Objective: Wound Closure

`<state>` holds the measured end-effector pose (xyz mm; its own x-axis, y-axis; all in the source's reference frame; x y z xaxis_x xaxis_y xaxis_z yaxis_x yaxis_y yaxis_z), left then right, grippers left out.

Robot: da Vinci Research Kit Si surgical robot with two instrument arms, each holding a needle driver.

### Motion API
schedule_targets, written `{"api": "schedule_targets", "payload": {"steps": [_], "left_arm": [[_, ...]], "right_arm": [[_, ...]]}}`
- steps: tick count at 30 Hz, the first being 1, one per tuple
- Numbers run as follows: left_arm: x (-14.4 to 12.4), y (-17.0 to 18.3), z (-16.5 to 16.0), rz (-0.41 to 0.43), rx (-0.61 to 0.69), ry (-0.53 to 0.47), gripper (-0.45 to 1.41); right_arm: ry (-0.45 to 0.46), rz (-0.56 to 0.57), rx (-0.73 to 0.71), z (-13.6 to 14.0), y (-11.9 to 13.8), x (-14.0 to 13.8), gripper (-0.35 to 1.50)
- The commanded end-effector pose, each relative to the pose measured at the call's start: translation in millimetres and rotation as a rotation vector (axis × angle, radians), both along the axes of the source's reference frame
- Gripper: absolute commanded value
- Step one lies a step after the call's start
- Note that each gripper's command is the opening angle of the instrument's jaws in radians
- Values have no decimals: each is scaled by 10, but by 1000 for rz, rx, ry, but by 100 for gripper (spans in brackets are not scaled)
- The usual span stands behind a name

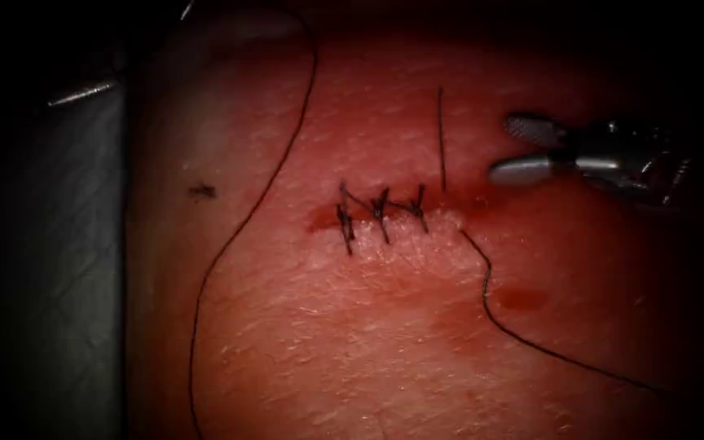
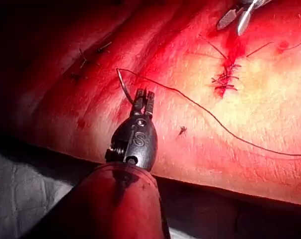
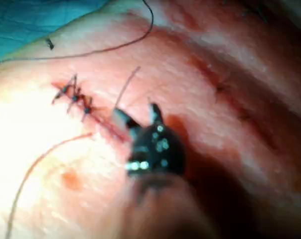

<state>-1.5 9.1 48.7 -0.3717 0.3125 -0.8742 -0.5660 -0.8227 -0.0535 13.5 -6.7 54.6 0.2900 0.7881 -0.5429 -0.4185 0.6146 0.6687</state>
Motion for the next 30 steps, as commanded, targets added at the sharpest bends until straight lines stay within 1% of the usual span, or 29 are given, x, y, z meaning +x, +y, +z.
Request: {"api": "schedule_targets", "payload": {"steps": [1, 2, 3, 4, 6, 7, 12, 14, 17, 20, 21, 22, 23, 24, 25, 27, 30], "left_arm": [[-5, 0, 7, 1, 0, -1, -45], [-5, 0, 7, 1, 0, -1, -45], [-5, 0, 7, 1, 0, -1, -45], [-5, 0, 7, 1, 0, -1, -45], [-5, 0, 8, 1, 0, -1, -45], [-5, 0, 8, 1, 0, -1, -45], [-5, 0, 8, 1, 0, -1, -45], [-4, 0, 8, 1, 0, -2, -45], [-4, 0, 7, 2, 0, -2, -45], [-4, 0, 7, 1, 0, -2, -45], [-4, 0, 7, 2, 0, -2, -45], [-4, 0, 7, 1, 0, -2, -45], [-4, 0, 7, 1, 0, -2, -45], [-4, 0, 7, 2, 0, -2, -45], [-4, 0, 7, 2, 0, -2, -45], [-4, 0, 7, 1, 0, -2, -45], [-4, 0, 7, 2, 0, -2, -45]], "right_arm": [[18, 23, 15, 8, -1, 9, 49], [26, 34, 23, 9, 2, 10, 57], [30, 48, 44, 11, 4, 13, 74], [37, 50, 56, 12, 5, 16, 77], [58, 46, 70, 16, 7, 23, 81], [65, 48, 67, 17, 8, 26, 76], [105, 49, 62, 20, 10, 46, 76], [116, 48, 73, 21, 9, 54, 81], [122, 48, 77, 22, 10, 60, 88], [121, 52, 81, 24, 10, 62, 86], [121, 54, 85, 26, 9, 62, 81], [121, 56, 88, 27, 8, 62, 66], [123, 57, 85, 29, 6, 62, 17], [130, 64, 85, 30, 5, 62, -26], [133, 68, 89, 30, 3, 61, -35], [144, 88, 116, 28, -1, 61, -35], [164, 102, 113, 24, -6, 62, -35]]}}
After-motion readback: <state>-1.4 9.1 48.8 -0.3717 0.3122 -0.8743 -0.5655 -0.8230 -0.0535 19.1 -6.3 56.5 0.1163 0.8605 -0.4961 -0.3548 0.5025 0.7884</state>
